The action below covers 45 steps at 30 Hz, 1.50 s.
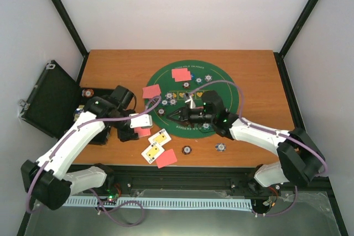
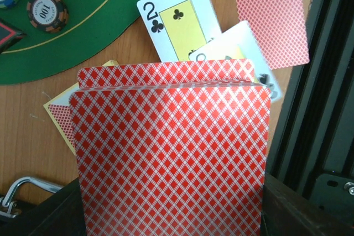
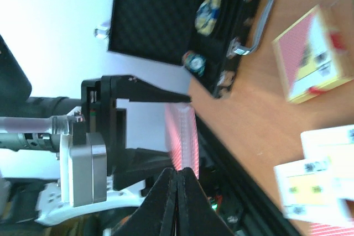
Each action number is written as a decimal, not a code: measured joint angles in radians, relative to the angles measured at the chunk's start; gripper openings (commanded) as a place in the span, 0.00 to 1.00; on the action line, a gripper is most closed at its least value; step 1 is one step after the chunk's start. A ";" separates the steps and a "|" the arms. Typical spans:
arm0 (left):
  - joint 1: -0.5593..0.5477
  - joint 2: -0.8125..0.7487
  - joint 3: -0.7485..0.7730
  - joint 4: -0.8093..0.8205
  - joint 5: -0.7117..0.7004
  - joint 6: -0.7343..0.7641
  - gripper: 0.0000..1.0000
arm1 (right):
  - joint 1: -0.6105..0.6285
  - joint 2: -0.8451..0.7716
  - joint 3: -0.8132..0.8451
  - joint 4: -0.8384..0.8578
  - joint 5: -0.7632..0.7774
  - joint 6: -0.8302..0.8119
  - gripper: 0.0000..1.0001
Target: Distribute texas hold em gaming equipment
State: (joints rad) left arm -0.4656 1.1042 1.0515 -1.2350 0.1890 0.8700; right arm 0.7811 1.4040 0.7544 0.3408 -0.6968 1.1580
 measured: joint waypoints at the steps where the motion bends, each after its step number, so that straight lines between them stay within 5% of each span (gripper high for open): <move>1: 0.000 0.024 0.004 0.007 -0.003 0.000 0.17 | -0.025 -0.009 0.000 -0.019 -0.005 -0.010 0.03; 4: 0.000 0.094 0.020 0.026 -0.010 -0.001 0.17 | -0.097 -0.034 0.007 -0.143 0.010 -0.087 0.03; 9: 0.000 0.073 0.019 0.056 0.011 -0.003 0.17 | -0.099 -0.053 -0.014 -0.238 0.021 -0.149 0.57; 16: 0.000 0.044 0.035 0.050 0.047 -0.011 0.17 | 0.047 0.010 0.014 -0.146 0.012 -0.113 0.74; 29: 0.000 0.016 0.035 0.024 0.047 -0.011 0.17 | 0.162 0.252 0.173 0.045 -0.009 -0.019 0.75; 45: 0.000 0.004 0.037 0.001 0.047 -0.010 0.17 | 0.195 0.432 0.269 0.127 -0.028 0.042 0.65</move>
State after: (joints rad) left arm -0.4656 1.1084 1.0889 -1.2343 0.2363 0.8597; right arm 0.9756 1.8362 1.0237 0.4675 -0.7246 1.1999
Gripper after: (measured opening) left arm 0.683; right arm 0.668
